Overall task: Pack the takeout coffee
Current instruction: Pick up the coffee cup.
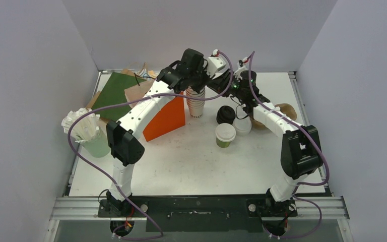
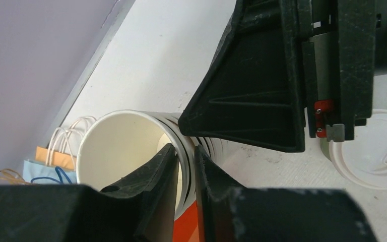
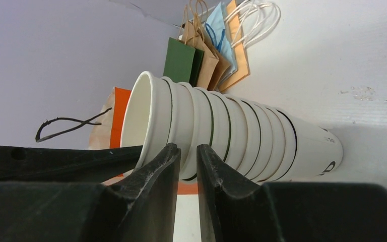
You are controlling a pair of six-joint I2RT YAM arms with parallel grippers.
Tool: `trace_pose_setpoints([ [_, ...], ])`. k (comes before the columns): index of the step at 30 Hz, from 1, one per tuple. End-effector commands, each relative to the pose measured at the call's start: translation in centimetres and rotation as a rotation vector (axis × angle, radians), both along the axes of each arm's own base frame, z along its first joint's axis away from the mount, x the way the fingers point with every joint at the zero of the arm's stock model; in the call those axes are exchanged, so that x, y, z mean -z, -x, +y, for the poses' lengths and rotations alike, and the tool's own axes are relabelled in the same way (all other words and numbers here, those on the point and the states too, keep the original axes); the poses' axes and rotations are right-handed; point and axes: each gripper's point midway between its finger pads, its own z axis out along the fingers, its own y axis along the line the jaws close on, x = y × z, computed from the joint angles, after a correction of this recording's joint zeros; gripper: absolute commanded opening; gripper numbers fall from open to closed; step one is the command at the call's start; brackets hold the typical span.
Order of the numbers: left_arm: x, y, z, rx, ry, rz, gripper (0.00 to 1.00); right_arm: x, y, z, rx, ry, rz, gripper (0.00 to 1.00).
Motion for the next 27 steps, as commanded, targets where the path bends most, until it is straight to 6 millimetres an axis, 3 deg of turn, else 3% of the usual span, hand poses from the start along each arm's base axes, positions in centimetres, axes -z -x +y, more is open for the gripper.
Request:
trace_pose_setpoints([
  [1, -2.6, -0.5, 0.3, -0.018, 0.032, -0.054, 0.13, -3.8, -0.4, 1.0, -0.023, -0.053, -0.098, 0.21],
  [7, -3.1, -0.1, 0.0, 0.003, 0.027, -0.067, 0.1, -4.0, -0.4, 1.0, -0.015, -0.055, -0.101, 0.21],
  [13, -2.7, 0.4, -0.3, 0.024, -0.002, -0.068, 0.0, -4.4, -0.2, 0.9, -0.013, -0.058, -0.107, 0.21],
  [27, -4.4, 0.7, -0.7, 0.015, 0.036, -0.1, 0.07, -4.3, 0.0, 1.7, -0.041, -0.068, -0.096, 0.2],
])
